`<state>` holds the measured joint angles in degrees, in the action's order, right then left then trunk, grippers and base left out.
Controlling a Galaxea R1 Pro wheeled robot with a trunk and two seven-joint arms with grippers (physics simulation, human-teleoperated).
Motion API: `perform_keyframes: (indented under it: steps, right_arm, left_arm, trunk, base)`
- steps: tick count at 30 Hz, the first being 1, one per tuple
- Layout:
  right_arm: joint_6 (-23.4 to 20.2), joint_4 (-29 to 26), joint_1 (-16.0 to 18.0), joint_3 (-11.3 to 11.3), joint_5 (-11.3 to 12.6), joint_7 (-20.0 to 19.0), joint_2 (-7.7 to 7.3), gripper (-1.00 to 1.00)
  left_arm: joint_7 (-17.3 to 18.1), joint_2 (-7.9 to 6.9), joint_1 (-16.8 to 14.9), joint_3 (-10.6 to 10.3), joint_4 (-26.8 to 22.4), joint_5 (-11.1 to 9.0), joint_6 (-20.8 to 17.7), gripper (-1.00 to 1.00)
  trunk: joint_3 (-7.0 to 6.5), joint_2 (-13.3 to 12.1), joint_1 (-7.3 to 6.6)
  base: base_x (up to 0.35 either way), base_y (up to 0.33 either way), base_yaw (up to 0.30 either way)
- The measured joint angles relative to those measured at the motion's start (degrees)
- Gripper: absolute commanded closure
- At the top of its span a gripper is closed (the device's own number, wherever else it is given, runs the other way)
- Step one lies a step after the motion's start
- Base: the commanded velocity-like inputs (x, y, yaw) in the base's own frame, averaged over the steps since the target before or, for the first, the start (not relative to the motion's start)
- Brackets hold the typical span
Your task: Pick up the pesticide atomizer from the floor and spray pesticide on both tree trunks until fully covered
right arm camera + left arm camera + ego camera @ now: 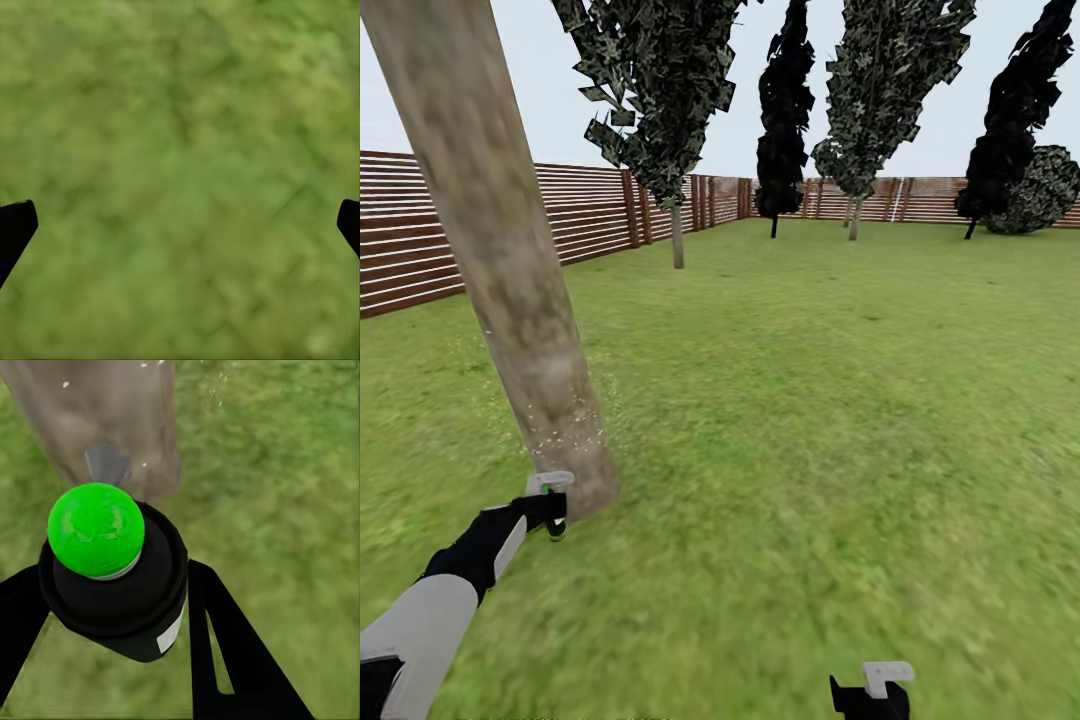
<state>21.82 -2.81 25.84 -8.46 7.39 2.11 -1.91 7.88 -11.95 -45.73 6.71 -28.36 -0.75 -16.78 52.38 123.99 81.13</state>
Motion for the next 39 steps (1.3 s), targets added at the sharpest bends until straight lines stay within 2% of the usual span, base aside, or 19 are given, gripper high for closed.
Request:
perform_keyframes:
  steps: [4,6,7,8,10,11,12,14,16,19,21,22,23,24,27,30,32,37,39]
  right_arm:
    - [0.0,0.0,0.0,0.01,0.0,0.0,-0.02,-1.0]
    - [-0.02,0.0,0.0,0.0,-0.01,0.0,-0.02,-1.0]
    - [-0.02,0.0,0.0,0.0,-0.01,0.0,-0.01,-1.0]
    - [-0.02,0.0,0.0,-0.01,-0.01,0.0,-0.02,-1.0]
    - [-0.02,0.0,0.0,-0.02,0.0,0.0,-0.02,-1.0]
    - [-0.02,0.0,0.0,-0.04,0.0,0.0,-0.02,-1.0]
    - [-0.02,0.0,0.0,-0.03,0.0,0.0,-0.02,-1.0]
    - [-0.02,0.0,0.0,-0.03,0.0,0.0,-0.02,-1.0]
    - [-0.02,0.0,0.0,-0.02,0.0,0.0,-0.02,-1.0]
    - [-0.02,0.0,0.0,-0.05,-0.01,0.0,0.0,-1.0]
    - [-0.02,0.0,0.0,-0.02,0.0,0.0,-0.02,-1.0]
    - [-0.02,0.0,0.0,-0.03,0.0,0.0,-0.01,-1.0]
    - [-0.02,0.0,0.0,-0.02,0.0,0.0,0.0,-1.0]
    - [-0.02,0.0,0.0,-0.03,0.0,0.0,-0.01,-1.0]
    - [-0.02,0.0,0.0,-0.03,0.0,0.0,-0.01,-1.0]
    - [-0.02,0.02,0.0,-0.05,0.0,0.0,0.0,-1.0]
    - [-0.02,0.02,0.0,-0.04,0.0,0.0,0.0,-1.0]
    - [-0.02,0.0,0.0,0.0,0.0,0.0,-0.02,-1.0]
    - [0.03,0.0,0.0,0.01,0.0,0.0,-0.02,-1.0]
  left_arm:
    - [-4.54,0.65,-0.83,0.16,-2.84,-0.21,-0.67,1.0]
    - [-4.67,-0.01,-0.6,2.45,-5.79,0.02,-0.85,1.0]
    - [-4.53,-1.02,-0.38,5.89,-6.51,0.38,-1.23,1.0]
    - [-4.34,-3.06,-0.37,7.43,-6.78,0.45,-3.04,1.0]
    - [-4.09,-4.05,-0.56,7.7,-6.93,0.21,-4.74,1.0]
    - [-4.03,-3.58,-0.69,7.54,-7.03,0.05,-5.49,1.0]
    - [-4.0,-1.78,-0.91,7.39,-12.36,-0.48,-11.88,1.0]
    - [-4.0,0.46,-0.86,7.35,-20.78,-0.2,-18.18,1.0]
    - [-4.01,0.51,-0.74,7.35,-23.66,0.26,-21.09,1.0]
    - [-3.53,-1.38,-0.77,7.33,-25.41,0.53,-22.4,1.0]
    - [-0.4,-2.15,-0.76,5.23,-25.77,0.21,-22.77,1.0]
    - [2.93,-2.27,-0.77,-0.38,-26.25,0.92,-24.82,1.0]
    - [4.31,-2.1,-0.82,-4.55,-28.89,1.15,-27.39,1.0]
    - [4.66,-1.95,-0.84,-5.56,-30.82,2.13,-29.56,1.0]
    - [5.04,-2.26,-0.89,-6.44,-36.95,2.7,-36.45,1.0]
    - [5.2,-6.87,-0.8,-6.21,-37.71,3.19,-37.09,1.0]
    - [5.29,-8.54,-0.69,-6.18,-37.8,2.36,-37.17,1.0]
    - [5.19,-5.75,-0.41,-6.71,-40.52,1.92,-39.61,1.0]
    - [5.23,-5.63,0.02,-6.54,-42.63,2.22,-39.83,1.0]
  trunk:
    - [0.0,0.0,0.0]
    - [0.0,0.0,0.0]
    - [0.01,0.0,0.0]
    - [0.01,0.0,0.0]
    - [0.01,0.0,0.0]
    - [0.01,0.0,0.0]
    - [0.0,0.0,0.0]
    - [0.0,0.0,0.0]
    - [0.01,0.0,0.0]
    - [0.01,0.0,0.0]
    - [0.01,0.0,0.0]
    - [0.01,0.0,0.0]
    - [0.0,0.0,0.0]
    - [0.0,0.0,0.0]
    - [0.0,0.0,0.0]
    - [0.01,0.0,0.0]
    - [0.01,0.0,0.0]
    - [0.01,0.0,0.0]
    - [0.01,0.0,0.0]
  base:
    - [0.0,0.0,0.002]
    - [0.0,0.0,0.0]
    - [0.0,0.0,0.0]
    - [0.0,0.0,0.0]
    - [0.0,0.0,0.0]
    - [0.0,0.0,0.0]
    - [0.0,0.0,0.0]
    - [0.0,0.0,0.0]
    - [0.0,0.0,0.0]
    - [0.0,0.0,0.0]
    - [0.0,0.0,0.0]
    - [0.0,0.0,0.0]
    - [0.0,0.0,0.0]
    - [0.0,0.0,0.0]
    - [0.0,0.0,0.0]
    - [0.0,0.0,0.0]
    - [0.0,0.0,0.0]
    - [0.0,0.0,0.0]
    - [0.147,0.0,0.0]
